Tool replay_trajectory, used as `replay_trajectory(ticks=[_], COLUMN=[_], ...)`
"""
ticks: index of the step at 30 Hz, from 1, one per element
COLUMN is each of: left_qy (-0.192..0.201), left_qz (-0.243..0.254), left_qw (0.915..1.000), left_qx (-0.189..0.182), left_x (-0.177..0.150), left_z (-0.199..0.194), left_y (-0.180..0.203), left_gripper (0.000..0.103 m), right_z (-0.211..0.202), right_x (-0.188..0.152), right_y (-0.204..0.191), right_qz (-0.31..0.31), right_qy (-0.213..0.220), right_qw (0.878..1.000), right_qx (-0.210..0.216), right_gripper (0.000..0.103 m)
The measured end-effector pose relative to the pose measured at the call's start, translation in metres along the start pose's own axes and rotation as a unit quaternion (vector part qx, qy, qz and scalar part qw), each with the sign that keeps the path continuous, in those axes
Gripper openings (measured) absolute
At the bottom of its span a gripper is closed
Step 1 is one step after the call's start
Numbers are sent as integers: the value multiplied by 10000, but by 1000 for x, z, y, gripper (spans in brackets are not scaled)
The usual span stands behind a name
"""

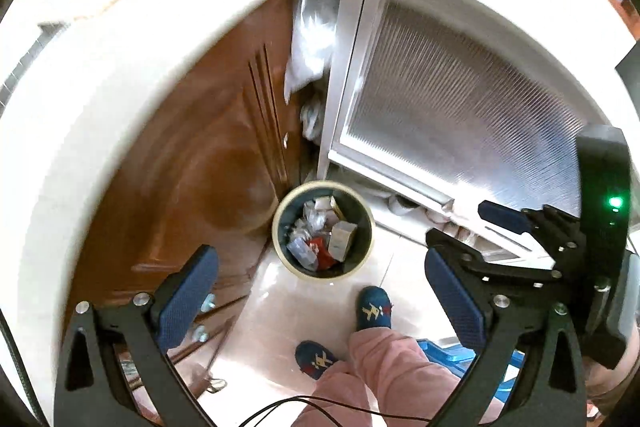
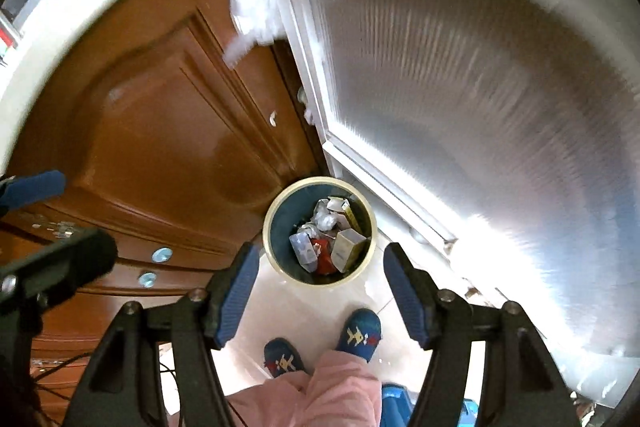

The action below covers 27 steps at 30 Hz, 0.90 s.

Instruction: Collect trash

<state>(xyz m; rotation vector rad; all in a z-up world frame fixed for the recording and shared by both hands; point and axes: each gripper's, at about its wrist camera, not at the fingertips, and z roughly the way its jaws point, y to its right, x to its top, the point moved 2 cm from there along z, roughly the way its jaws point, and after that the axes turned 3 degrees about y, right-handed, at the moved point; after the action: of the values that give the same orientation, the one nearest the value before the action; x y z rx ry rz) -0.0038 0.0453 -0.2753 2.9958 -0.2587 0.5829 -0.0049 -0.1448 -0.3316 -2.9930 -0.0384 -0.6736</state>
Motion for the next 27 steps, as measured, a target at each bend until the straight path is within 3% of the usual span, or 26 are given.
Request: replay_trajectory(ticks=[6, 8, 17, 27], left_qy=[441, 587, 1207, 1798], left_qz=[90, 86, 62, -117], left_qw=[9990, 9982, 9926, 9835], left_qx=[54, 76, 130, 165], left_x=[30, 40, 74, 92], left_z=[-66, -85, -158, -213], left_y=[1, 1, 11, 21], left_gripper=[102, 102, 102, 102], right_z=[-76, -93, -192, -262], right_x=[23, 29, 65, 81], right_y=[0, 1, -3, -6], right_qz=[86, 84, 210, 545], right_qy=[342, 485, 1279, 1937], right_qw=[9994, 9988, 9916, 9795], right_qx=[61, 55, 33, -97], right_gripper=[67, 76, 77, 77])
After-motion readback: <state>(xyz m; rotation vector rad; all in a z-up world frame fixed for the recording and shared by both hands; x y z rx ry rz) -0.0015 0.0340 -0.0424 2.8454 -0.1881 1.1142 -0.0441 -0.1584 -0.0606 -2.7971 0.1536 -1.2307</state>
